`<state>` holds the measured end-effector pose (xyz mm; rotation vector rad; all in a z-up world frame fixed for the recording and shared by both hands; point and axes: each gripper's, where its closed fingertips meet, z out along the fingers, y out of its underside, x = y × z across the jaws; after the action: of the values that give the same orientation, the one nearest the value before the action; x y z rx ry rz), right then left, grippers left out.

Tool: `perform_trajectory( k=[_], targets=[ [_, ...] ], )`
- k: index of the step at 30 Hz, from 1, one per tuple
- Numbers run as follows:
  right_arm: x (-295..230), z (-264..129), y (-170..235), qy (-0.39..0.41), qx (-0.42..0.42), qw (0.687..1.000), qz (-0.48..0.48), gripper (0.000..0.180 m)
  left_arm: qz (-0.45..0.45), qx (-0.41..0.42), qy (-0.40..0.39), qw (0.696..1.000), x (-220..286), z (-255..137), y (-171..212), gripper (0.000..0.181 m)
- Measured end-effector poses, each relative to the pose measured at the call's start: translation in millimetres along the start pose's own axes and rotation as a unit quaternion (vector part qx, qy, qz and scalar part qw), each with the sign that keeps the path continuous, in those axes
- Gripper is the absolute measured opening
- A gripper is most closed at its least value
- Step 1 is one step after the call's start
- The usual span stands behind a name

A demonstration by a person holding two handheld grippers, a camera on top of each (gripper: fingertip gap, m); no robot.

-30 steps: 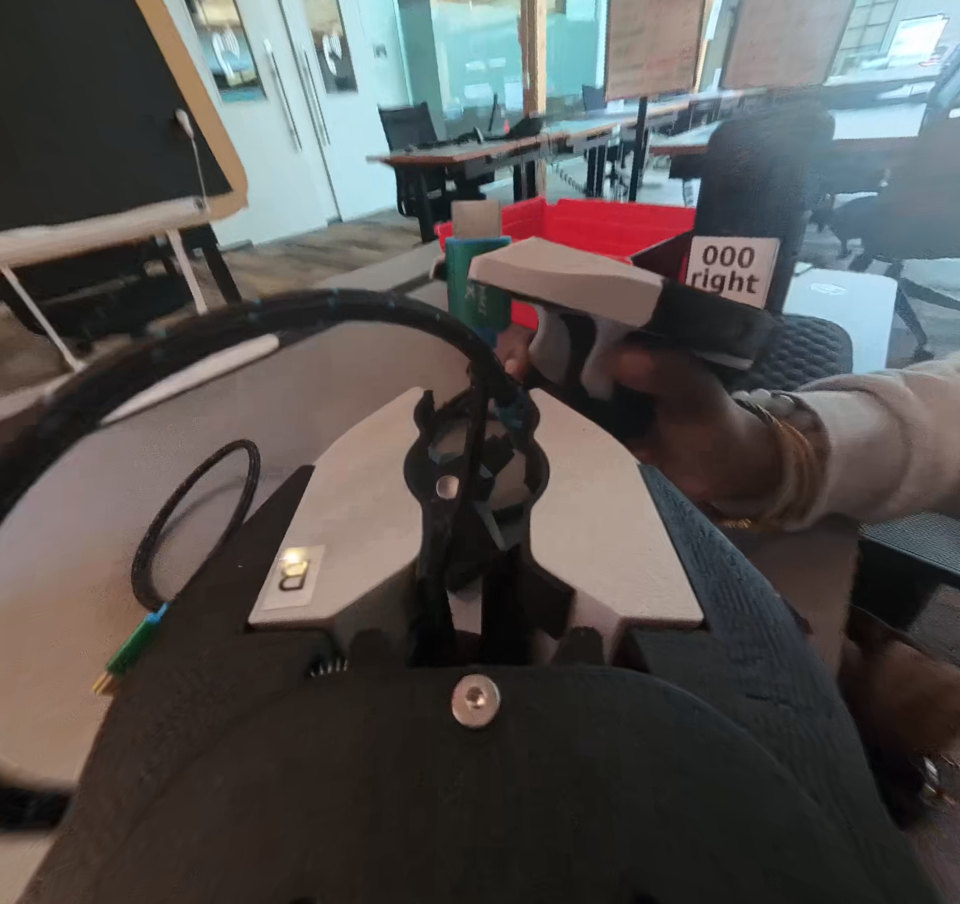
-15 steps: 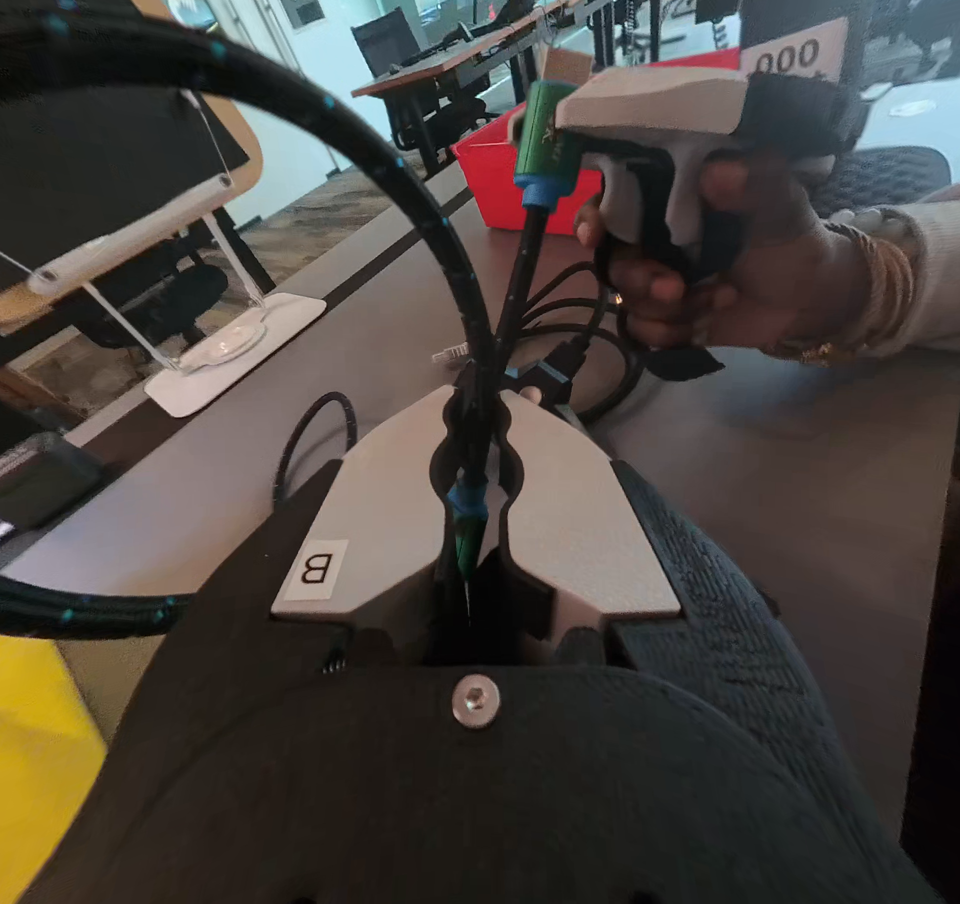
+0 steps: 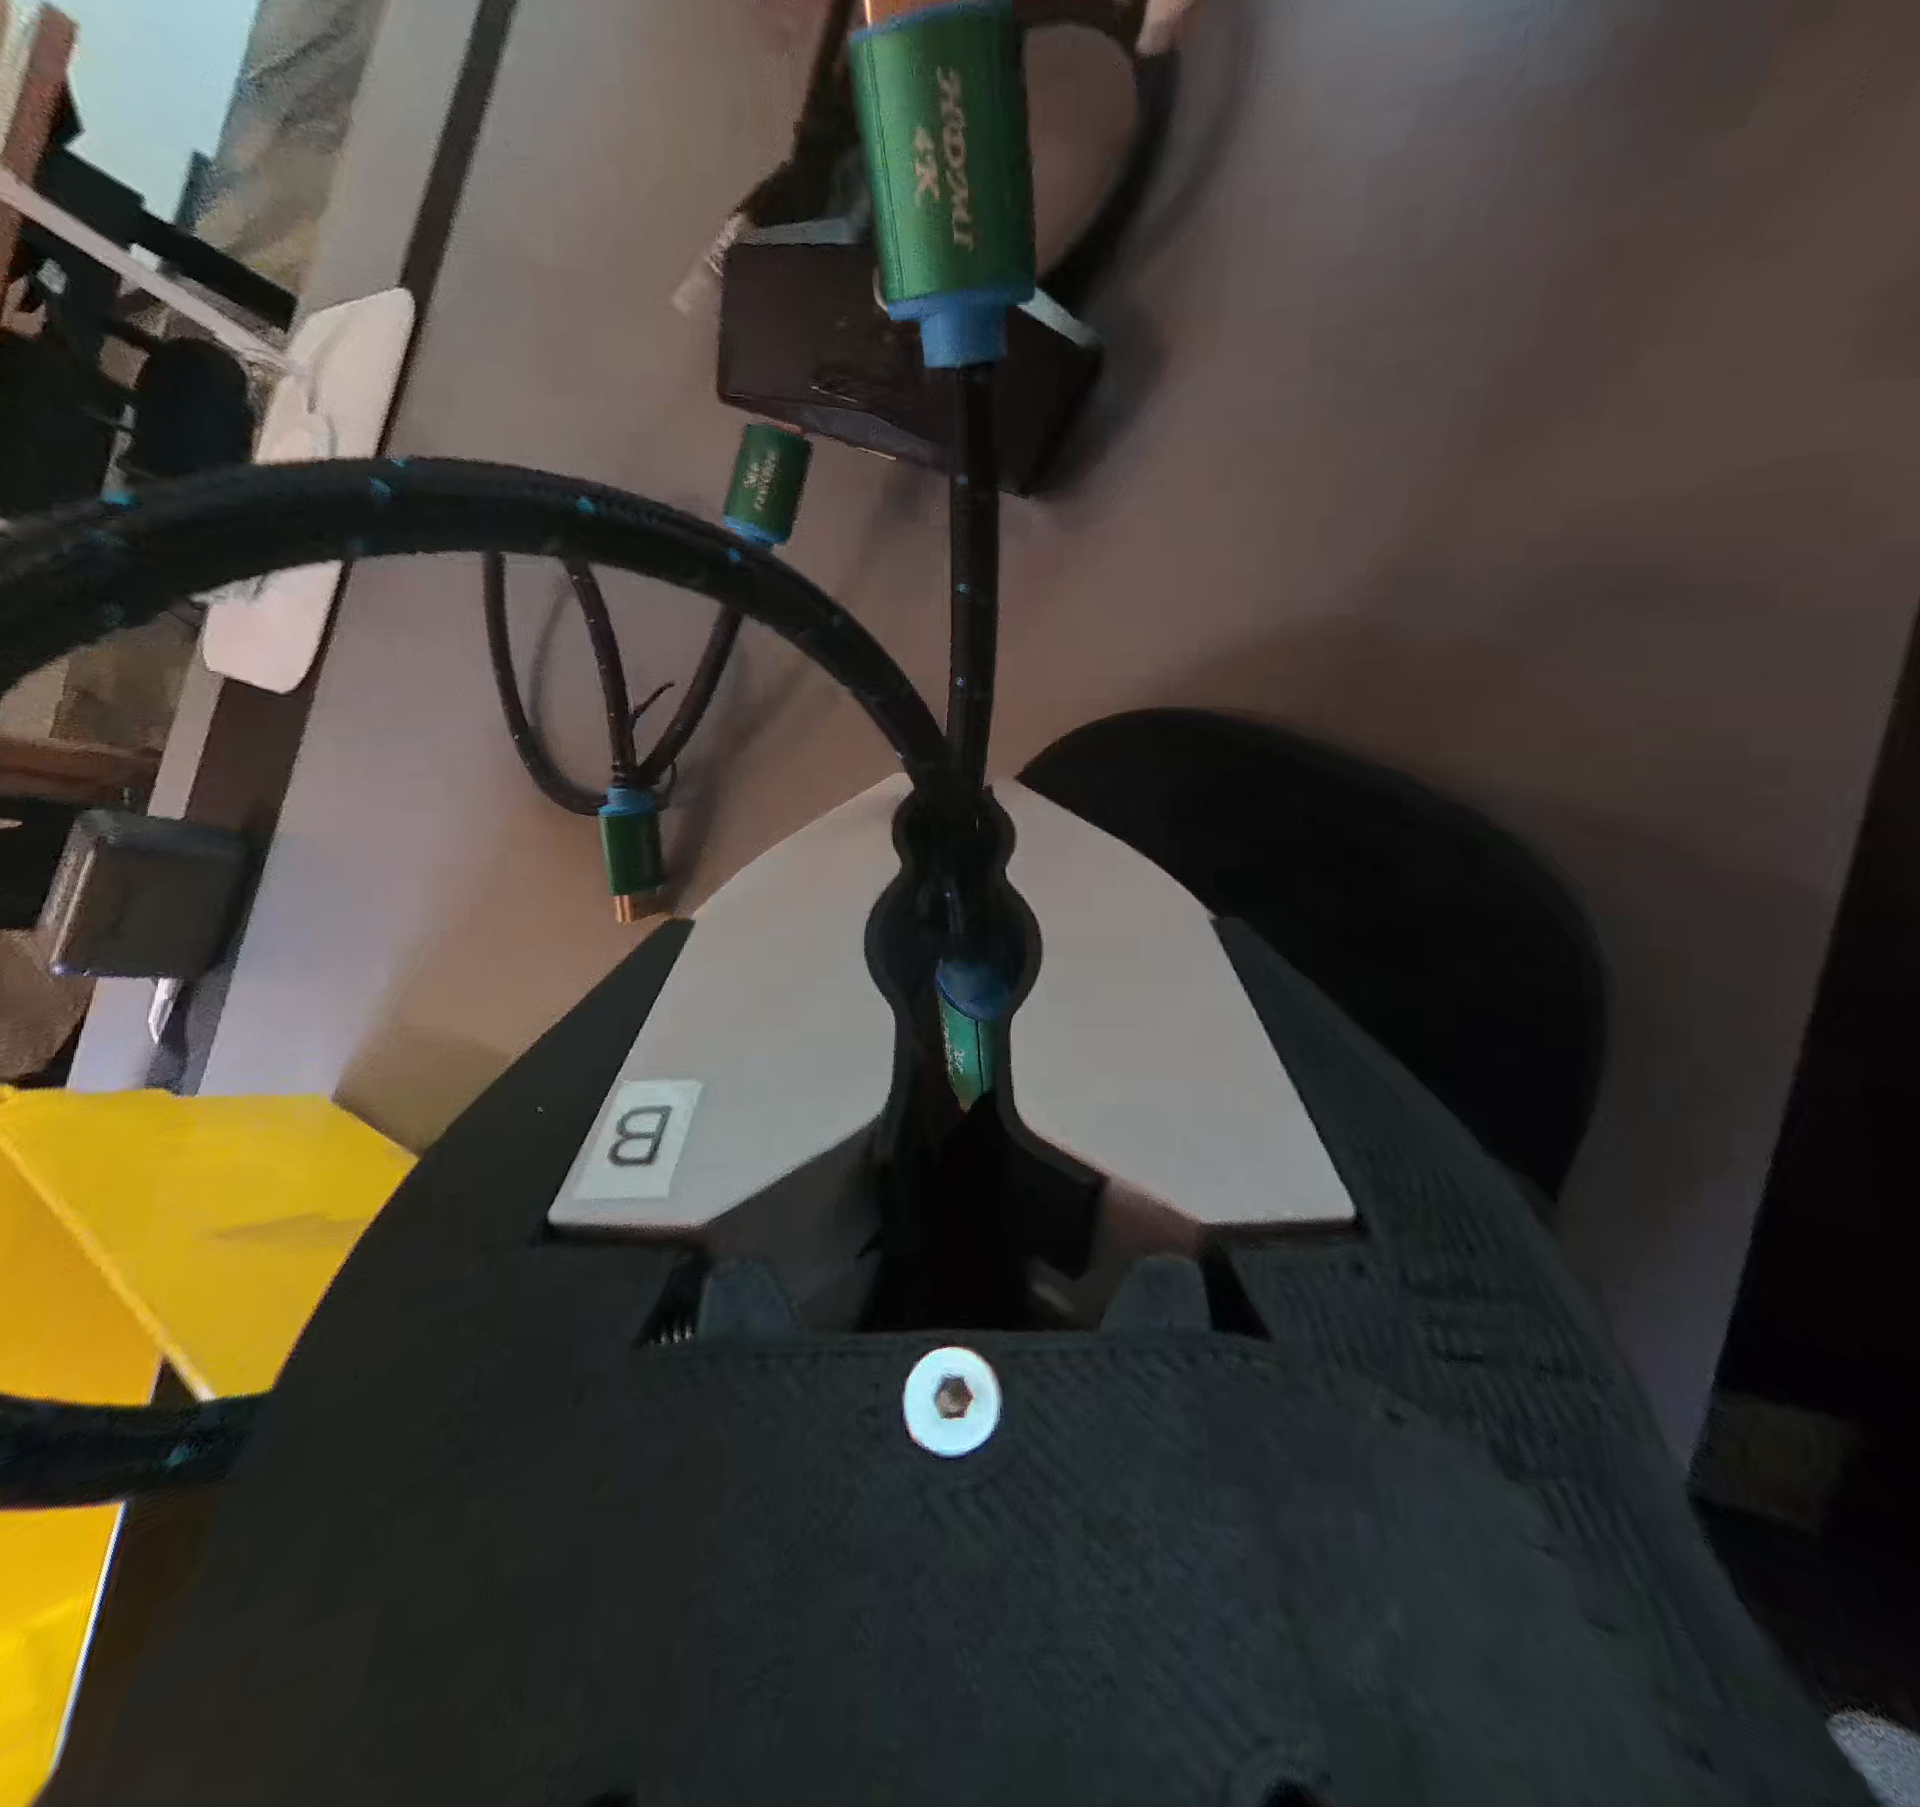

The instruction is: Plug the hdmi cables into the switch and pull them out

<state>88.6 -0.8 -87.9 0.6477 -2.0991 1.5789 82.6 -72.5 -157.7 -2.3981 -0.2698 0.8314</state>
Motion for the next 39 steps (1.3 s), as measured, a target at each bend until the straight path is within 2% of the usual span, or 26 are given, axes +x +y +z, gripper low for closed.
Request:
perform_trajectory(
  k=[5, 7, 8, 15, 20, 24, 29, 32, 36, 39],
  targets=[
    [-23.8, 10.7, 20.3, -0.13, -0.093, 0.984, 0.078, 0.042, 0.018, -0.013, 0.002, 1.0, 3.5, 7.3, 1.1, 0.008],
    [-21.0, 13.5, 23.0, -0.125, -0.094, 0.986, 0.063, 0.024, 0.018, -0.009, 0.009, 1.0, 5.6, 8.0, -0.1, 0.008],
    [-19.7, 14.2, 22.7, -0.121, -0.09, 0.987, 0.055, 0.022, 0.017, -0.008, 0.01, 1.0, 6.0, 7.9, 0.0, 0.008],
    [-22.3, 12.7, 25.1, -0.12, -0.08, 0.987, 0.068, 0.021, -0.012, 0.029, 0.029, 0.999, 6.2, 6.4, -2.0, 0.009],
    [-14.3, 6.5, 11.5, -0.1, -0.005, 0.989, 0.11, 0.021, -0.061, 0.098, 0.039, 0.993, -2.0, -7.9, -13.4, 0.01],
    [-7.5, 3.2, 3.4, -0.094, 0.027, 0.987, 0.131, 0.021, -0.071, 0.099, 0.022, 0.992, -10.3, -17.0, -4.5, 0.012],
    [-11.8, 13.3, 22.9, -0.104, -0.003, 0.982, 0.16, 0.021, -0.078, 0.08, 0.023, 0.994, -12.1, -6.6, 12.7, 0.015],
    [-20.1, 27.3, 43.8, -0.105, -0.033, 0.972, 0.209, 0.022, -0.093, 0.059, -0.005, 0.994, -22.0, -1.2, 28.3, 0.032],
    [-16.9, 34.9, 55.2, -0.09, -0.051, 0.956, 0.276, 0.021, -0.139, 0.138, -0.049, 0.979, -42.7, -32.8, 21.4, 0.032],
    [-4.8, 37.0, 52.6, -0.068, -0.03, 0.933, 0.353, 0.021, -0.171, 0.237, -0.096, 0.951, -60.9, -70.9, 3.9, 0.03]
  ],
)
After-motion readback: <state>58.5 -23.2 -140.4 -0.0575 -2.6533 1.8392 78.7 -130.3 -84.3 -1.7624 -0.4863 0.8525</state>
